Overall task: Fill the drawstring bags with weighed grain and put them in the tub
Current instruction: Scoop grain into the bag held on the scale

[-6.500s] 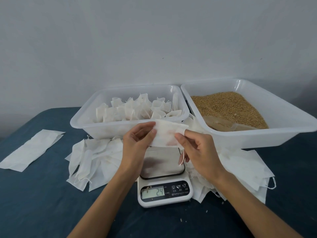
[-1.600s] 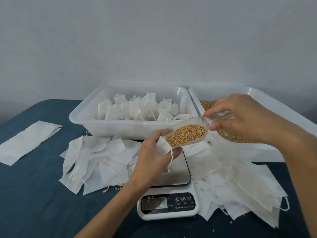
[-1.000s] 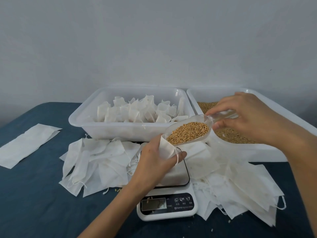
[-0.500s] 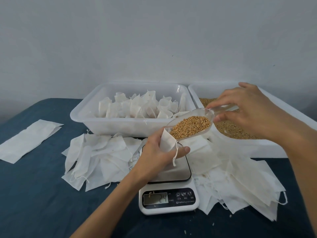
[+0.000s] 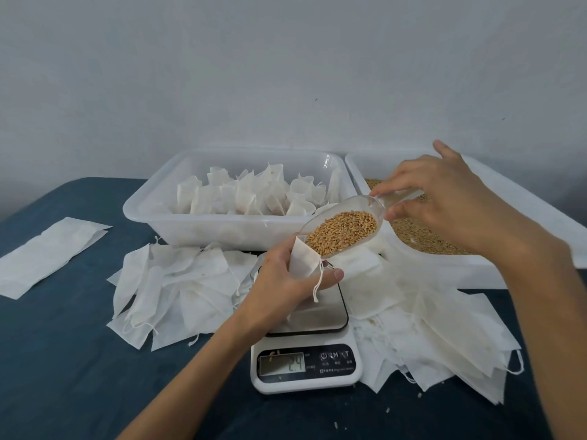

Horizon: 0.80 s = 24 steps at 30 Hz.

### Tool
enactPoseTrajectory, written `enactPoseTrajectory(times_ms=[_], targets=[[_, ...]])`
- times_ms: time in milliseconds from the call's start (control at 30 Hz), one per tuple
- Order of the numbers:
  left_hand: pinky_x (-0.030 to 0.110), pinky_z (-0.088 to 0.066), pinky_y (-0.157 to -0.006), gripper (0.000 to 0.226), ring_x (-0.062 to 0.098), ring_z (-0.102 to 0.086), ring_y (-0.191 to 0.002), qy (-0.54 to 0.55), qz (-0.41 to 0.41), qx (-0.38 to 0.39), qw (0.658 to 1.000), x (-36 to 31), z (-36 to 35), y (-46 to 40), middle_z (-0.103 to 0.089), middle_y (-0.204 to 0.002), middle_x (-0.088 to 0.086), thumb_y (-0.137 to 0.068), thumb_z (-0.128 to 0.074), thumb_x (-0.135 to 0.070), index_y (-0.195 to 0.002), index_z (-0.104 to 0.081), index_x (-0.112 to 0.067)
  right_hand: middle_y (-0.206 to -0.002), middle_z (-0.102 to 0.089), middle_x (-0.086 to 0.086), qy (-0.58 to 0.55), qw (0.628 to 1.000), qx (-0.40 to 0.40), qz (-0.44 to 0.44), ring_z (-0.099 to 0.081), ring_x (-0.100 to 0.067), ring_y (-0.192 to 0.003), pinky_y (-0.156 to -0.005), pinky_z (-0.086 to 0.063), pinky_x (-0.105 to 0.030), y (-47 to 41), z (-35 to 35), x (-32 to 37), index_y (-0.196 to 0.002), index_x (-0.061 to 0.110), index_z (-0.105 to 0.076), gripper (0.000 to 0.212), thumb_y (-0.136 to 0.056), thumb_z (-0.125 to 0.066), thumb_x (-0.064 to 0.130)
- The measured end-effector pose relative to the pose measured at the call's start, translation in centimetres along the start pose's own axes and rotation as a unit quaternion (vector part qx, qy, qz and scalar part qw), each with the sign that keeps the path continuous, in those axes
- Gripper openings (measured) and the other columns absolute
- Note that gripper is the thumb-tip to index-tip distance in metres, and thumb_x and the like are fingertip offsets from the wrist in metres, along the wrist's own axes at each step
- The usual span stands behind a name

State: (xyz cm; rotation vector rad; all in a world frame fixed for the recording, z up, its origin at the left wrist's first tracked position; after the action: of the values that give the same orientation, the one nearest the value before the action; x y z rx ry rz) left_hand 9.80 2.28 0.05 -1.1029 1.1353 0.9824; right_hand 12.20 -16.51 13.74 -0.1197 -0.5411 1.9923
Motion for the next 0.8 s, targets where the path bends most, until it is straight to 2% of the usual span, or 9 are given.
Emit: enactPoseTrajectory(times_ms=[133,367,633,700,800], targets=[[0.016,-0.053,-0.076,0.047,0.01,-0.073,-0.091,0.01,0.0,-0.003,1.0,-0.02,0.1,-0.01,-0.077,-0.099,0.003,-0.073,-0.088,-0.031,-0.115,-0.071,-0.021,-0.105,-0.068,0.008,-0.006,1.0,-0.012,0.004,-0.054,-0.014,-0.115,-0.123,0.004,-0.035,-0.02,0.1,0.08,-0.108,0.036,-0.076,0.027,-0.083,-0.079,0.026],[0.015,-0.052,-0.074,0.045,0.008,-0.073,-0.088,0.003,0.001,-0.004,1.0,-0.05,0.15,-0.08,-0.077,-0.096,0.001,-0.073,-0.087,-0.032,-0.114,-0.071,-0.02,-0.1,-0.063,0.016,-0.022,1.0,-0.012,0.002,-0.055,-0.012,-0.11,-0.124,0.002,-0.036,0.35,-0.5,-0.36,-0.108,0.039,-0.075,0.027,-0.084,-0.078,0.027],[0.021,-0.057,-0.082,0.045,0.02,-0.073,-0.099,0.0,0.003,-0.009,1.0,0.03,0.5,-0.17,-0.078,-0.101,0.003,-0.077,-0.088,-0.028,-0.117,-0.071,-0.021,-0.1,-0.062,0.012,0.009,1.0,-0.021,0.014,-0.056,-0.021,-0.111,-0.124,0.002,-0.045,0.65,-0.72,0.06,-0.116,0.032,-0.074,0.03,-0.087,-0.074,0.026],[0.025,-0.057,-0.085,0.047,0.02,-0.073,-0.1,-0.007,0.004,-0.009,1.0,0.08,0.51,-0.17,-0.078,-0.1,0.003,-0.075,-0.087,-0.033,-0.118,-0.07,-0.021,-0.099,-0.061,0.014,0.016,1.0,-0.019,0.015,-0.057,-0.022,-0.111,-0.124,0.001,-0.047,0.67,-0.82,0.05,-0.117,0.032,-0.074,0.03,-0.088,-0.073,0.026],[0.021,-0.055,-0.082,0.047,0.017,-0.073,-0.098,-0.001,0.007,-0.01,1.0,0.08,0.52,-0.14,-0.078,-0.099,0.002,-0.073,-0.087,-0.034,-0.116,-0.071,-0.023,-0.099,-0.06,0.014,0.012,1.0,-0.02,0.013,-0.056,-0.022,-0.111,-0.124,0.001,-0.046,0.68,-0.76,0.05,-0.117,0.033,-0.074,0.03,-0.088,-0.073,0.026]])
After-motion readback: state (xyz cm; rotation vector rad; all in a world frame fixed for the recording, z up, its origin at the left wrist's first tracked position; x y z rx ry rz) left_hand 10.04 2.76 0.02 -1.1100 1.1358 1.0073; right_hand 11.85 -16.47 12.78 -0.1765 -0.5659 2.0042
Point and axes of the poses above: each hand's wrist, its own y-axis away from the middle knuckle, its own z-axis out of the back of the hand, x = y × z, the point moved 9 cm from there along -y, towards the middle knuckle
